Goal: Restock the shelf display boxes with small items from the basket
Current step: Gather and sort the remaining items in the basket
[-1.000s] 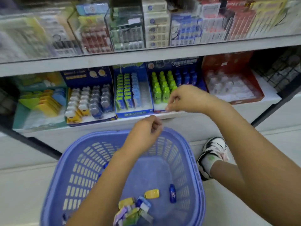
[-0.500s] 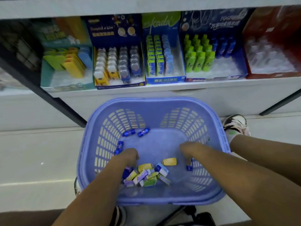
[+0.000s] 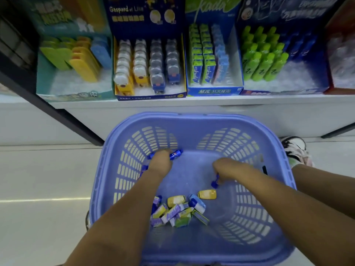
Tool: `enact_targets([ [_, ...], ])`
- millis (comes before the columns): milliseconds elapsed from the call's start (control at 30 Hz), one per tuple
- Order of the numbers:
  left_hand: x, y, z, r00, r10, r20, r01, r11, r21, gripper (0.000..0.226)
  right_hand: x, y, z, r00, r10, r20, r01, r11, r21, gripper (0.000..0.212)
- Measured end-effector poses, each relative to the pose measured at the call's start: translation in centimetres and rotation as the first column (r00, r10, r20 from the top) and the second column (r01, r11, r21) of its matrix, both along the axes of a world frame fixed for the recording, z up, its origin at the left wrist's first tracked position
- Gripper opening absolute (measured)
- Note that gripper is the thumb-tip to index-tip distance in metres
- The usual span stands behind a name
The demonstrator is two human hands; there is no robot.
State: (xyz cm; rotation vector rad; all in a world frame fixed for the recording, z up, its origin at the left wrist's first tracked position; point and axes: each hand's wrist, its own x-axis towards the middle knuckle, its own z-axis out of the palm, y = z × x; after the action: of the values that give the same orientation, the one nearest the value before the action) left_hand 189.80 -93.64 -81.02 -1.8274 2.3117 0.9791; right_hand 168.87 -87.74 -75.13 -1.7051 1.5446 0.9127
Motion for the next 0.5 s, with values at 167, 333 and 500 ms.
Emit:
enact_targets([
  [167, -2.3, 0.1, -1.8, 0.993, 0.06, 0.099, -0.061, 0.998, 0.008, 0.035, -1.4, -2.0, 2.0, 0.82, -0.379, 0.428, 0.442, 0.895, -0.054, 0.023],
  [333, -3.0, 0.7, -1.7, 0.981, 0.149, 0.12, -0.167, 0.975, 0.149, 0.032, -2.9, -2.8, 4.3, 0.668, -0.492, 0.558, 0.584, 0.811, 0.016, 0.021],
  [500, -4.4, 0.6, 3.3, 0.823, 0.482, -0.301, -0.221, 0.759, 0.612, 0.012, -4.7, -3.0, 8.5, 0.503, -0.513, 0.695, 0.66, 0.747, 0.075, 0.023],
])
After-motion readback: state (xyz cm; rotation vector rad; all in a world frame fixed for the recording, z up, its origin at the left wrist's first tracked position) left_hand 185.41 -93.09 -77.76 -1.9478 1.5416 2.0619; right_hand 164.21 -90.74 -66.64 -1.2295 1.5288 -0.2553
